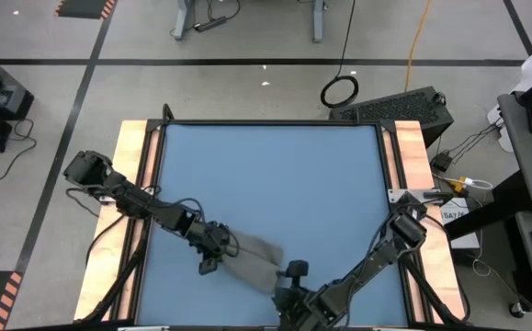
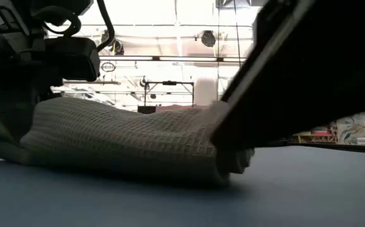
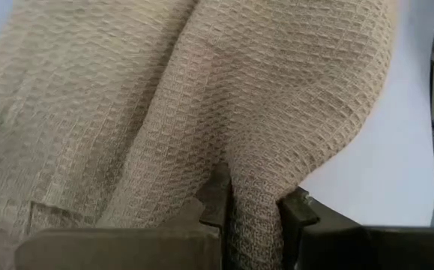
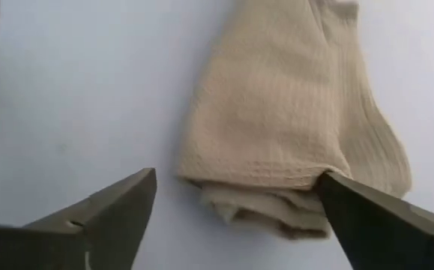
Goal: Roll towel
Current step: Roll the gray towel
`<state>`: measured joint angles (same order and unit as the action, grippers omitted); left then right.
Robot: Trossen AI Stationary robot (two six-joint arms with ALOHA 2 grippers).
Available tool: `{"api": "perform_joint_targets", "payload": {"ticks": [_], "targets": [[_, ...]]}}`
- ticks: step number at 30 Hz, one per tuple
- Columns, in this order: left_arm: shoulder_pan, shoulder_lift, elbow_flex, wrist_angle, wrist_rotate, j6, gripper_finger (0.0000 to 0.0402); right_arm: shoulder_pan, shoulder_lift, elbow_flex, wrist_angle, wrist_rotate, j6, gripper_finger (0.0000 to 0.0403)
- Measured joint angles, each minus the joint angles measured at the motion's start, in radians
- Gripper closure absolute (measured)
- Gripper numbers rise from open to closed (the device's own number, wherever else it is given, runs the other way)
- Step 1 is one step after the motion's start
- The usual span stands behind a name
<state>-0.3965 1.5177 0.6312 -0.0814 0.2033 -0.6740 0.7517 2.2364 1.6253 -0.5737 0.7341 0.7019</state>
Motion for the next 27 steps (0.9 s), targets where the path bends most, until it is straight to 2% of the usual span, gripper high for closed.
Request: {"api": "perform_joint_targets", "payload": {"ticks": [4,10,20,27], "targets": [[0.0,0.0,0.0,-0.006,0.009,-0.002,0.0346,-0.016,0.0,0.0,0.071,0.003,-0.11,0.0021],[0.01,0.0,0.0,-0.008,0.036,-0.001,0.0346,-0.037,0.008,0.0,0.093,0.03,-0.183,0.0019],[0.01,0.0,0.001,-0.028,0.038,0.017,0.0345,0.025,-0.02,0.0,0.003,0.039,-0.104,0.0025],[0.01,0.0,0.001,-0.029,0.039,0.026,0.0345,0.041,0.018,0.0,0.177,0.127,-0.367,0.0026]]}}
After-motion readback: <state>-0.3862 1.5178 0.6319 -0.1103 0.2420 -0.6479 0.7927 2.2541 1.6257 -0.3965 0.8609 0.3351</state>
